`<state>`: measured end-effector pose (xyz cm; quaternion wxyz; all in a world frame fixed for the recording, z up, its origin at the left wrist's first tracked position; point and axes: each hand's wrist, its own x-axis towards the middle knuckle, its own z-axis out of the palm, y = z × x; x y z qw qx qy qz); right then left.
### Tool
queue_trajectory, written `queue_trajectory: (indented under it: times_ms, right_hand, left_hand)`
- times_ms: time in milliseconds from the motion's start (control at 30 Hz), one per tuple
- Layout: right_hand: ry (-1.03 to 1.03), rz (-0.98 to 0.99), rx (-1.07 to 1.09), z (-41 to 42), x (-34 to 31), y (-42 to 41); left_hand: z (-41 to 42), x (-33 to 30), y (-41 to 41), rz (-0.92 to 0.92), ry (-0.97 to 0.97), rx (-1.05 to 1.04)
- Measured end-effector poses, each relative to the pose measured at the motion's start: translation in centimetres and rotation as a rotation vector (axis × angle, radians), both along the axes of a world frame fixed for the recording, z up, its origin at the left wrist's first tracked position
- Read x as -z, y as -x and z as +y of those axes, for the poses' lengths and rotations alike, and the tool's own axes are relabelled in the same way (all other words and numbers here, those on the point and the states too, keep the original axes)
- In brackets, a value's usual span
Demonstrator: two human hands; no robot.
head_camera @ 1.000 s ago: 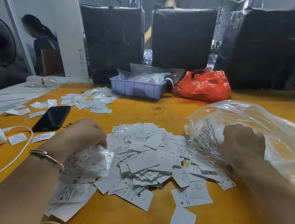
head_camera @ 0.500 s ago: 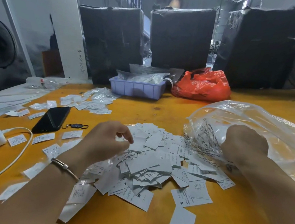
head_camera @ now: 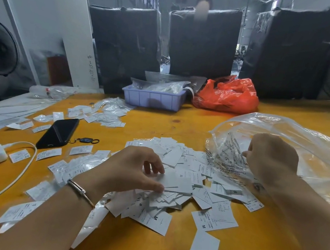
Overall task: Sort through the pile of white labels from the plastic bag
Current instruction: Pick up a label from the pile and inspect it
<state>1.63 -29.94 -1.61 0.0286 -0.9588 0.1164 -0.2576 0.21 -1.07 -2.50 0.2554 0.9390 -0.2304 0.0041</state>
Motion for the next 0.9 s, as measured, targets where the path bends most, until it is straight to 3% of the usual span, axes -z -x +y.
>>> queue_trajectory:
  times_ms: [333,500,600,733,900]
  right_hand:
    - [-0.39,-0.379,-0.416,1.0,-0.1,0.5]
    - [-1.084,-0.272,-0.757,2.8,-0.3,1.5]
    - [-1.353,-0.102,-0.865,4.1,-0.4,2.0]
    - [-1.358,0.057,-0.94,5.4,0.0,2.7]
    - [-1.29,0.06,-0.997,6.8,0.5,3.3]
  left_hand:
    - [0.1,-0.1,0.0,-0.115,0.118,-0.06]
    - [-0.2,-0.6,0.0,-0.125,0.301,-0.107]
    - [-0.3,-1.2,0.2,0.02,0.537,-0.072]
    - [-0.8,-1.8,0.9,0.141,0.616,0.096]
    - [-1.7,-2.0,1.8,0.209,0.59,0.182]
